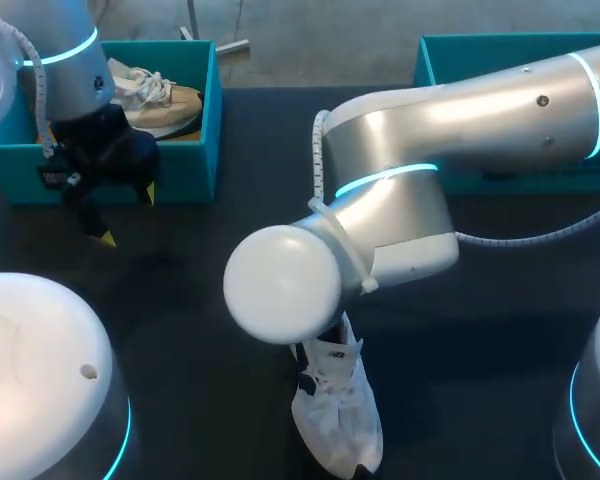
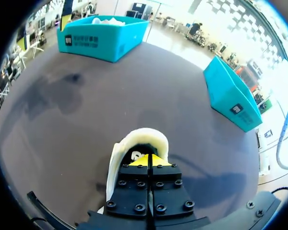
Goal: Take the shoe out of the shoebox, open the shoe tongue, remove and reinsert the insole, then place the shoe into the shoebox
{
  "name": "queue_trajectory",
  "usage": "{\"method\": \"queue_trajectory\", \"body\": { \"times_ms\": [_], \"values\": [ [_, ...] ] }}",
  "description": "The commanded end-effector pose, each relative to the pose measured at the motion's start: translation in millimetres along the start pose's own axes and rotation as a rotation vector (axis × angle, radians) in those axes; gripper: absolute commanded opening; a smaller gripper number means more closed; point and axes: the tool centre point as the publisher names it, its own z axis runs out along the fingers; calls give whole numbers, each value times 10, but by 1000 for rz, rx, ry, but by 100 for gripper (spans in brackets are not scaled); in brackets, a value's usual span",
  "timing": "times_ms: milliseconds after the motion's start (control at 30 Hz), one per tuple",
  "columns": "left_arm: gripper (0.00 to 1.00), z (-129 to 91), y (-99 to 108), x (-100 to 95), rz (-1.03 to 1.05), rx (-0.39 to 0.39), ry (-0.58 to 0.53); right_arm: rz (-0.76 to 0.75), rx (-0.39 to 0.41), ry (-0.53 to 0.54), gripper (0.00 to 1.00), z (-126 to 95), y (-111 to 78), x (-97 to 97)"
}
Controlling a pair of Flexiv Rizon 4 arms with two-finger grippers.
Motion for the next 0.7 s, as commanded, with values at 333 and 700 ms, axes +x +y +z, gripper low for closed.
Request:
{"method": "queue_trajectory", "body": {
  "times_ms": [333, 700],
  "values": [
    [100, 2, 2, 12, 0, -2, -2, 546, -26, 72, 0, 241, -8, 22],
    [100, 2, 2, 12, 0, -2, -2, 541, 3, 92, 0, 428, 49, 86]
  ]
}}
